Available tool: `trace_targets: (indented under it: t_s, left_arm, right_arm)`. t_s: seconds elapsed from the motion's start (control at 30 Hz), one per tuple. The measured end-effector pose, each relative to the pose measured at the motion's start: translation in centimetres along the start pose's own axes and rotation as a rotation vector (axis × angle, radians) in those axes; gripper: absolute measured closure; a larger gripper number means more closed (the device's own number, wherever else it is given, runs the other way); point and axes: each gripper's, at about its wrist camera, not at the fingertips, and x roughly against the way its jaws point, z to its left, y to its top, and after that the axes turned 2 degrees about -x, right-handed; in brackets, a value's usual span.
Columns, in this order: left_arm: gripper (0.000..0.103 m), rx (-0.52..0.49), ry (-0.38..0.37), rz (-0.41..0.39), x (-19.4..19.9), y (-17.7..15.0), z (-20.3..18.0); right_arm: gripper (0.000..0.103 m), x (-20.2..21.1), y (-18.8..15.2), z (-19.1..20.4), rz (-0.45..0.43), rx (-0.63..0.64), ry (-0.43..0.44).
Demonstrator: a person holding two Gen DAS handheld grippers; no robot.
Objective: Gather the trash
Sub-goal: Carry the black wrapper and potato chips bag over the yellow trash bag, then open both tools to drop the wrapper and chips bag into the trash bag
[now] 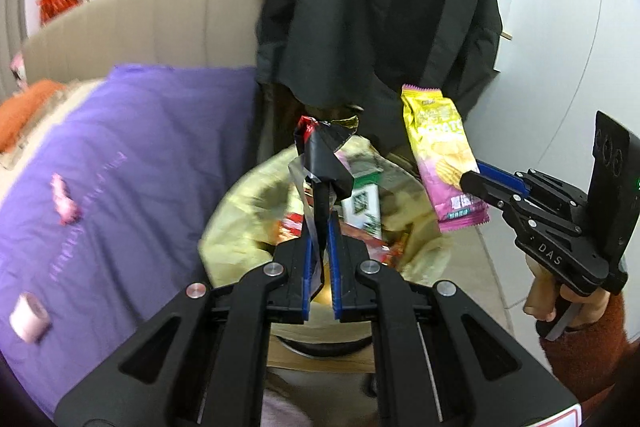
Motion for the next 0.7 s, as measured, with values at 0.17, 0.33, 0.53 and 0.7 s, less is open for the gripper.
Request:
trace_targets:
  t_s: [0.17, 0.33, 0.53, 0.7]
  left_arm:
    - [0.096, 0.029, -0.124, 0.104, -4.2, -0.5, -0.3]
    - [0.096, 0.024, -0.123, 0.197, -8.2, -1.1, -0.3]
    - [0.096, 0.044, -0.122, 0.203, -9.6, -0.9, 0.2]
    - [0.096, 0.066, -0.093, 0.214, -10.6, -1.1, 1.2]
  right_arm:
    - [0.085, 0.0, -0.4, -1.8, 0.021, -0.009, -0.024]
    - [0.085, -0.9, -0.4, -2.0, 0.053, 0.012, -0.026]
    - [0.085, -3.8, -1.0, -1.3, 0.13, 0.033, 0.044]
    - [0.085, -7.0, -1.7, -0.9, 0.2, 0.033, 0.065]
